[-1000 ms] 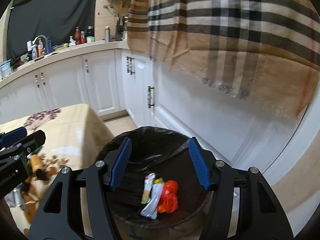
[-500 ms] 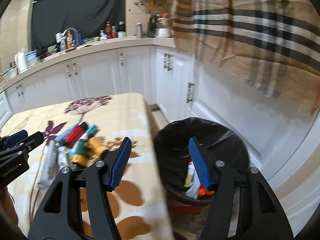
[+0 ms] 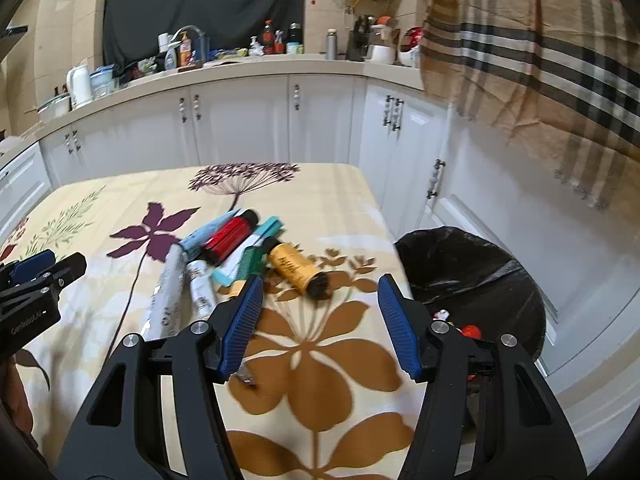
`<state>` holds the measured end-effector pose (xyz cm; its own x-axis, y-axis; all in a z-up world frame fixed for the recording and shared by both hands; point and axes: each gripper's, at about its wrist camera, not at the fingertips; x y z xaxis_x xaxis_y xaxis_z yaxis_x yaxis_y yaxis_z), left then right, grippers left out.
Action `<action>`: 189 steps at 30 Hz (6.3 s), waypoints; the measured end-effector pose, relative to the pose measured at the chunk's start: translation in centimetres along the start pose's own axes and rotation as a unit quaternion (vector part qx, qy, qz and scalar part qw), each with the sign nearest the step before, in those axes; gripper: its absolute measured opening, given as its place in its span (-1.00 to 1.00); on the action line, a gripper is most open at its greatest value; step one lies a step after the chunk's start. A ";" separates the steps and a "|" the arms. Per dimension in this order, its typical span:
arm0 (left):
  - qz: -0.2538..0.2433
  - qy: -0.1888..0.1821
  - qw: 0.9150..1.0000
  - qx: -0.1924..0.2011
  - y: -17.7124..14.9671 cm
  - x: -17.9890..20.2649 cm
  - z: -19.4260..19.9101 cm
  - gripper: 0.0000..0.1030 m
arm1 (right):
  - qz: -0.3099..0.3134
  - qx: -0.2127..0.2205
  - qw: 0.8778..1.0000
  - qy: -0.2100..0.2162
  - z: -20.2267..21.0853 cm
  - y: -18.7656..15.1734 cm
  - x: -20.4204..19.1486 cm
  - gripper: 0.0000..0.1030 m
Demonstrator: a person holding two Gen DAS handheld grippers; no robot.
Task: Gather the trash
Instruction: 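Move both open tools back toward the remaining trash on the table, then grasp the green can with the right tool while the left tool grasps a white toothpaste tube, then carry both items over the bin and open both tools to drop them, then move both open tools back toward the remaining trash on the table, then grasp the paper-wrapped stick with the right tool while the left tool grasps a white-green tube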
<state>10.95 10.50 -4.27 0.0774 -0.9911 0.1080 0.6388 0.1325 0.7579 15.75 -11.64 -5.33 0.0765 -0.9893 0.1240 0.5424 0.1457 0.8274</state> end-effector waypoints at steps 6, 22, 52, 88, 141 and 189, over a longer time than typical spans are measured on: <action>0.010 0.011 1.000 -0.002 -0.5 -1.5 0.3 0.10 | 0.013 -0.010 1.000 0.013 -0.4 -0.2 -1.6 0.13; 0.026 0.031 0.999 -0.003 -0.6 -4.0 0.1 0.10 | 0.034 -0.068 0.997 0.028 -4.7 0.8 -4.5 -0.15; -0.008 -0.035 0.999 -0.021 -0.8 2.9 -0.8 0.10 | 0.000 -0.044 0.999 0.017 -1.8 0.1 1.0 -0.55; -0.070 -0.102 0.992 0.000 0.6 9.6 -0.7 -0.55 | -0.061 0.000 0.998 -0.022 -0.1 -0.5 8.5 -0.55; -0.151 -0.140 0.978 -0.021 3.8 21.4 -6.6 0.15 | -0.109 -0.001 0.989 -0.096 -4.4 -0.2 15.4 -0.12; 0.010 0.022 0.999 -0.031 -0.8 -4.0 -0.6 0.17 | 0.074 -0.112 0.987 0.086 -3.7 -1.5 -6.4 -0.59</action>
<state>10.56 14.34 -5.65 0.1241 -0.9879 0.0929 0.6827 0.1530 0.7145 17.59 -5.55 -9.37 0.3001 -0.9459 0.1236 0.6839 0.3037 0.6633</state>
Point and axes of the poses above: each gripper's, at about its wrist camera, not at the fingertips, and z roughly against the way its jaws point, x to its right, y to its top, and after that the axes turned 9 degrees about -y, right-handed
